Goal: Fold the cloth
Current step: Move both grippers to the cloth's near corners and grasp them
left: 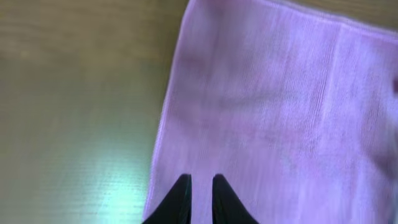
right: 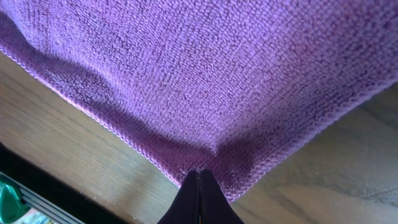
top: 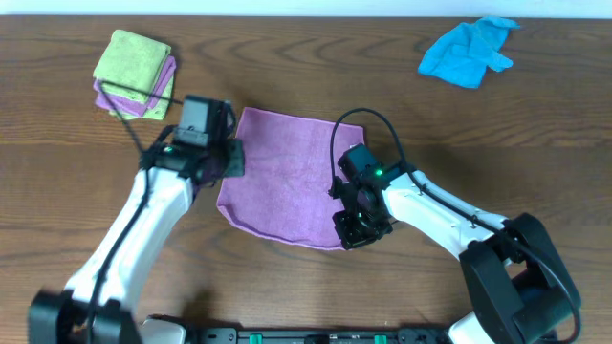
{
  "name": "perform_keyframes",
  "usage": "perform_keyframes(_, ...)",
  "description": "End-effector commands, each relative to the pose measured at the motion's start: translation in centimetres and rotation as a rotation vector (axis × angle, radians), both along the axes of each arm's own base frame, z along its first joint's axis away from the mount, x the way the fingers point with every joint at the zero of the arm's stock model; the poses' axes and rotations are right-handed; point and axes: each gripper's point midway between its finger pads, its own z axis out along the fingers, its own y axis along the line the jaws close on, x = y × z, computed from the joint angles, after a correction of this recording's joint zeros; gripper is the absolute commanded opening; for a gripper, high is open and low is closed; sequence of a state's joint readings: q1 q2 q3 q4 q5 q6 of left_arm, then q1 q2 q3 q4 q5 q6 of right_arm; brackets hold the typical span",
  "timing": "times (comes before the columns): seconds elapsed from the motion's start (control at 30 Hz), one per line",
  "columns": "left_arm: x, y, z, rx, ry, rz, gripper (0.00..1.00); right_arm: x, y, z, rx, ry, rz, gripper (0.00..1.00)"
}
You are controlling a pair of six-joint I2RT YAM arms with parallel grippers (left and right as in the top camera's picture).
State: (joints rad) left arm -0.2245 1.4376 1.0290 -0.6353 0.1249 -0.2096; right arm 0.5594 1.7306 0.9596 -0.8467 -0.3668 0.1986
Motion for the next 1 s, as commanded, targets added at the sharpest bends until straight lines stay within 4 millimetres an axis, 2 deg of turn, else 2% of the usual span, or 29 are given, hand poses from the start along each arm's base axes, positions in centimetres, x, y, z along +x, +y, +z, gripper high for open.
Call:
perform_keyframes(0.0, -1.8, 0.4, 0.2, 0.009, 0.059, 0.004, 0.15, -0.1, 0.4, 0.0, 0.011, 0.015, -0.007, 0.02)
perform_keyframes(0.13, -4.4, 0.9, -1.4, 0.032, 0.179, 0.003, 0.22, -0.2, 0.7, 0.4, 0.058, 0.048, -0.029, 0.02)
perform_keyframes(0.27, -6.1, 1.3, -2.9, 0.05, 0.245, -0.004, 0.23, 0.6, -0.2, 0.9, 0.078, 0.042, -0.066, 0.02)
perform_keyframes(0.4, -7.9, 1.2, -4.8, 0.031, 0.307, -0.013, 0.31, 1.2, -0.9, 3.2, 0.176, 0.036, -0.092, 0.23)
perform_keyframes(0.47, -8.8, 0.9, -5.8, 0.011, 0.332, -0.019, 0.31, 1.0, -1.6, 4.0, 0.177, 0.048, -0.115, 0.41)
perform_keyframes(0.5, -9.2, 0.8, -6.4, -0.001, 0.343, -0.019, 0.32, 0.6, -2.0, 4.3, 0.17, 0.063, -0.126, 0.42)
perform_keyframes(0.67, -9.3, 0.7, -7.5, -0.015, 0.336, 0.013, 0.33, -0.6, -2.6, 4.8, 0.149, 0.105, -0.134, 0.42)
perform_keyframes(0.97, -7.7, 1.3, -7.8, 0.023, 0.279, 0.034, 0.39, -0.6, -1.9, 4.8, 0.155, 0.12, -0.171, 0.47)
